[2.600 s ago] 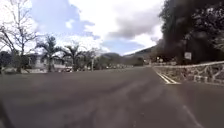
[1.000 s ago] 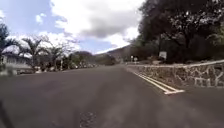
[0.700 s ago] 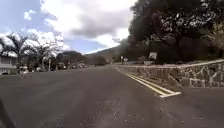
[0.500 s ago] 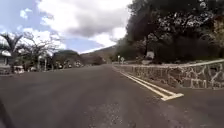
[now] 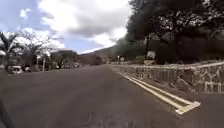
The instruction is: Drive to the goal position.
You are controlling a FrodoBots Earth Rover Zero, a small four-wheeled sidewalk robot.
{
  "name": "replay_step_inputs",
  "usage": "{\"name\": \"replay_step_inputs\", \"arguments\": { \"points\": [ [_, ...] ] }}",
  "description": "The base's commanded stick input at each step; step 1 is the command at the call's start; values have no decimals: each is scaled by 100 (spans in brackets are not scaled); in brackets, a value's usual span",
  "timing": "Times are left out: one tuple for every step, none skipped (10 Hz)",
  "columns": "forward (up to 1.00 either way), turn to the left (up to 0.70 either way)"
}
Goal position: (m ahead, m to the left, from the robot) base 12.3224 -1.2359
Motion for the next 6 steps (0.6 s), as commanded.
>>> {"name": "replay_step_inputs", "arguments": {
  "points": [
    [100,3],
    [100,7],
    [100,11],
    [100,39],
    [100,39],
    [100,0]
  ]
}}
